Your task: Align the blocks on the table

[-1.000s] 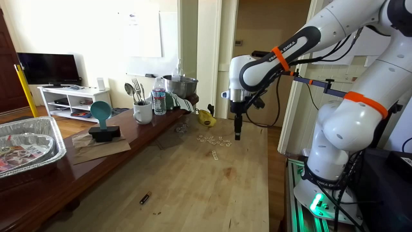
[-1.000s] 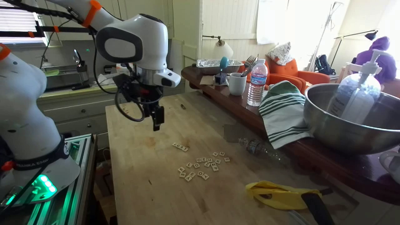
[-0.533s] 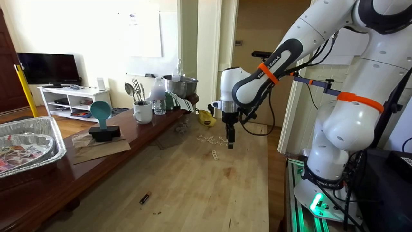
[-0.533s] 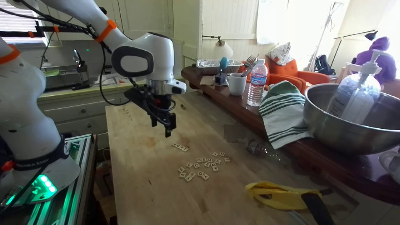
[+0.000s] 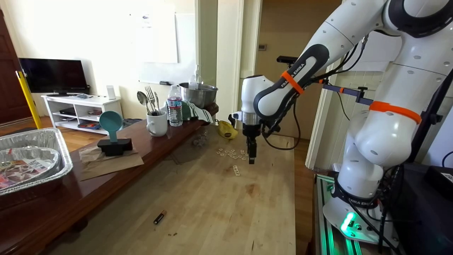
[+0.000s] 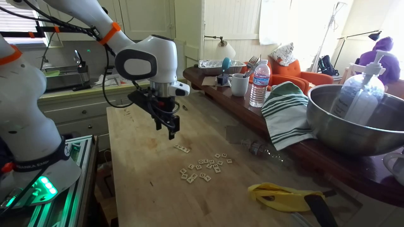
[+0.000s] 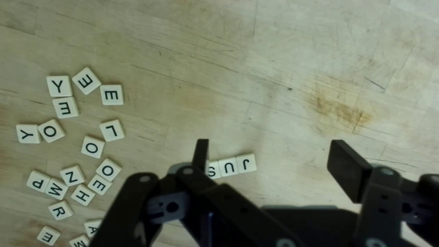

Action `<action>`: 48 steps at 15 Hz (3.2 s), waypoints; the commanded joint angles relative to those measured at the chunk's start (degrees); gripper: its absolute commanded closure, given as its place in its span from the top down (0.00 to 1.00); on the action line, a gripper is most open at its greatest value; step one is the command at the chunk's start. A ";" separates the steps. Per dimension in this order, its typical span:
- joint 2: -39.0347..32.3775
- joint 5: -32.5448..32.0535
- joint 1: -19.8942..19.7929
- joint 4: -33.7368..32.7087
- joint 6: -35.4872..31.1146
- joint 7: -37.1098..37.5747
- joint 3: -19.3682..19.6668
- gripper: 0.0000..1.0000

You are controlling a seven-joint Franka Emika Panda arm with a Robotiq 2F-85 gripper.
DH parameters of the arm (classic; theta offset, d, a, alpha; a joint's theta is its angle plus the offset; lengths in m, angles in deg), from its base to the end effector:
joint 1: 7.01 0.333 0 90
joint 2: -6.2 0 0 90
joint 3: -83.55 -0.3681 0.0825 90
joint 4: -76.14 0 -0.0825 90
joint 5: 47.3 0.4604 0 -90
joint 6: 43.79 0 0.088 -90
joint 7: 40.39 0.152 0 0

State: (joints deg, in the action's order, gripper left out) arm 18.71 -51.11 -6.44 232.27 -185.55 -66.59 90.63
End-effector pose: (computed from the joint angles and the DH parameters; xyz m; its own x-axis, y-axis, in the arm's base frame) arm 0.4207 -0.0458 0.2331 0.9205 0.3892 -0.0358 0.3893 -0.9211 -0.0035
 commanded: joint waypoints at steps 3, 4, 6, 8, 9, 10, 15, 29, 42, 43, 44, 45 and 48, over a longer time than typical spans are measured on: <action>-5.09 1.76 -0.05 -0.21 -7.97 -1.57 0.13 0.42; -5.68 1.80 -0.02 0.00 -9.61 -1.97 0.03 0.35; -7.22 2.72 0.28 0.31 -12.83 -3.48 -0.01 0.20; -8.65 3.98 0.59 0.98 -17.21 -5.27 -0.27 0.04; -9.22 4.54 0.64 1.20 -19.12 -6.02 -0.44 0.01; -9.75 5.30 0.78 1.34 -20.79 -7.07 -0.63 0.00; -10.14 6.44 -0.15 0.88 -20.16 -7.65 -2.17 0.01; -15.05 13.82 0.03 -0.73 -23.50 -12.30 -3.91 0.00; -19.88 29.90 -2.34 -2.52 -26.01 -23.46 -10.10 0.00; -19.95 31.47 -2.41 -2.66 -25.69 -24.74 -10.37 0.00; -20.07 32.04 -2.31 -2.42 -25.49 -25.46 -10.33 0.00; -20.01 32.20 -2.22 -1.99 -25.44 -25.90 -10.12 0.00; -19.68 29.82 -2.05 -0.74 -25.41 -25.56 -8.87 0.00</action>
State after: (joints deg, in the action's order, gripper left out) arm 1.20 -21.03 -8.08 230.48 -211.28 -90.62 81.57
